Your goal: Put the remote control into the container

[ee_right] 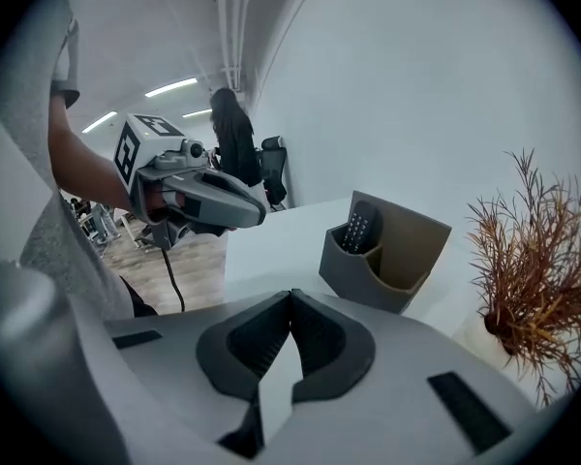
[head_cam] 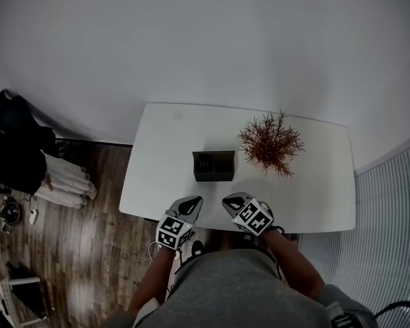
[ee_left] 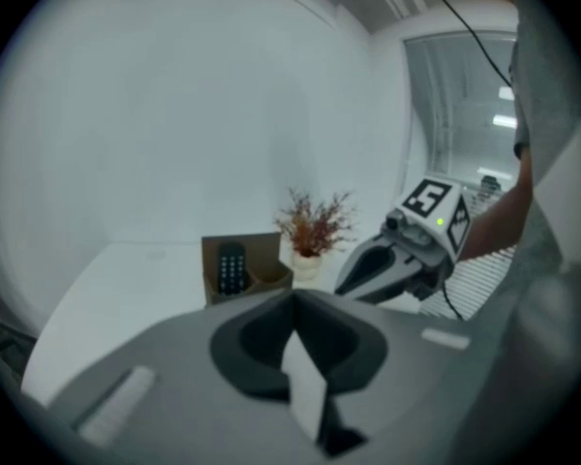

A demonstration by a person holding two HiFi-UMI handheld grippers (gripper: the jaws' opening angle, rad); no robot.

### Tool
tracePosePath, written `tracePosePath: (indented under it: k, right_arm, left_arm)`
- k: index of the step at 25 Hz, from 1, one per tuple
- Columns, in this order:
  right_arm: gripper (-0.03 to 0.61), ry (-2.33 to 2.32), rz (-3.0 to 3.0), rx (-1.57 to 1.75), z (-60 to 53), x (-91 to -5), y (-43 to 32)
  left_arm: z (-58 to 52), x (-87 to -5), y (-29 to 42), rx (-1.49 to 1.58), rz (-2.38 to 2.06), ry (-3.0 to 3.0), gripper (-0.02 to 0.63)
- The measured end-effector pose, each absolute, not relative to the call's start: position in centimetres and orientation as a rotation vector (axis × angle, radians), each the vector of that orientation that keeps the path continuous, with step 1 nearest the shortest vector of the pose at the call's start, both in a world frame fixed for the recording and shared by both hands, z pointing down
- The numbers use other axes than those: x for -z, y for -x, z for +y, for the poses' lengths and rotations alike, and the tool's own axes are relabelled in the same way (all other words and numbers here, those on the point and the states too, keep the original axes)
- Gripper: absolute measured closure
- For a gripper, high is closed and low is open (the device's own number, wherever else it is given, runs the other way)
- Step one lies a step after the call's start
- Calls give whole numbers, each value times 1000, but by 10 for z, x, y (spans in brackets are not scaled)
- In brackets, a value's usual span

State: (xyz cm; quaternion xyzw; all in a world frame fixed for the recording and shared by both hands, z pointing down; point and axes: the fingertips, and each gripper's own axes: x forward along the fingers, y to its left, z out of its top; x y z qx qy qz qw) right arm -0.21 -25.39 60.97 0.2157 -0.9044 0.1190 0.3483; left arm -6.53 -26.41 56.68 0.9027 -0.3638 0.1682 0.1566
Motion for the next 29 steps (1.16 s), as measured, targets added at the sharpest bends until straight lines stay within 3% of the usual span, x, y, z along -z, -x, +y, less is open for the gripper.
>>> tracePosePath:
  k: [29]
  right_arm:
    - [561,-590,-2329,-294,-247,-604,23]
  left_arm:
    - [-243,-568,91,-452,-1030,-2572,614]
